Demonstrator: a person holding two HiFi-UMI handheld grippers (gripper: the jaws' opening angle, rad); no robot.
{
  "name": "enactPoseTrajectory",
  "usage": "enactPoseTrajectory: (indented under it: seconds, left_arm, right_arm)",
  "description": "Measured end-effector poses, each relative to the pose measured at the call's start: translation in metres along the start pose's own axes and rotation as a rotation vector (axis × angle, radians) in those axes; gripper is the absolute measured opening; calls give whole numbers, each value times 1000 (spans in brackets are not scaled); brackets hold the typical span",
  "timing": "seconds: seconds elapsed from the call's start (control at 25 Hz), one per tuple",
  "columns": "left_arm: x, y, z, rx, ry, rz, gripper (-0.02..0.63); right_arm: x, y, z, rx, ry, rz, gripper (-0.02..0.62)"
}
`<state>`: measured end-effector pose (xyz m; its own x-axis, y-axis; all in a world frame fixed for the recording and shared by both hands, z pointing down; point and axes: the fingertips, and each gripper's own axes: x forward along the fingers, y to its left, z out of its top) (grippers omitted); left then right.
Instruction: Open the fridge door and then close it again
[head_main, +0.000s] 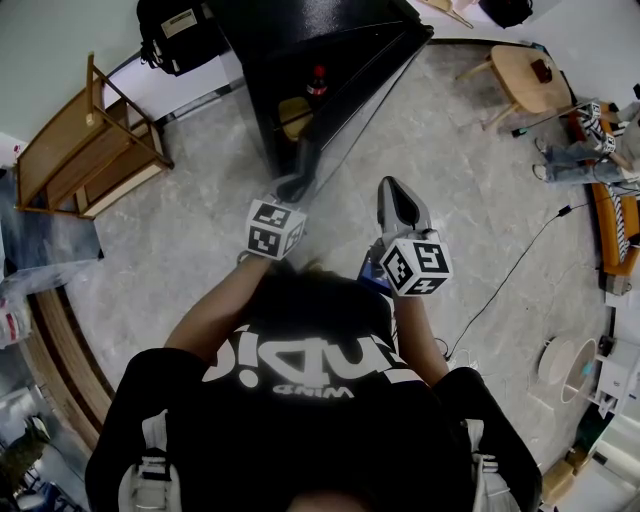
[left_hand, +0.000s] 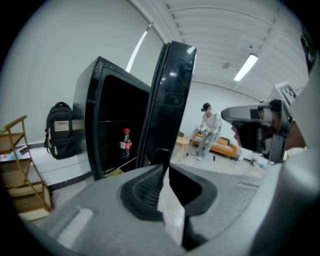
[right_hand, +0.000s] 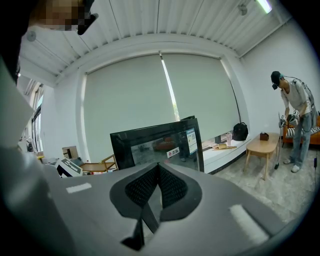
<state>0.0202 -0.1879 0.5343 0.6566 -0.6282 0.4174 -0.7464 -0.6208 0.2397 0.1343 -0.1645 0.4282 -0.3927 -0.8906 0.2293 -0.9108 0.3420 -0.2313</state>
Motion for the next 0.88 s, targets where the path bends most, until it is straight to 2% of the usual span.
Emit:
enactPoseTrajectory:
  seconds: [0.88]
  left_arm:
    - [-6, 53, 9, -42, -40, 91, 40]
  right_arm:
    - [12, 4, 2, -14, 5, 16, -2]
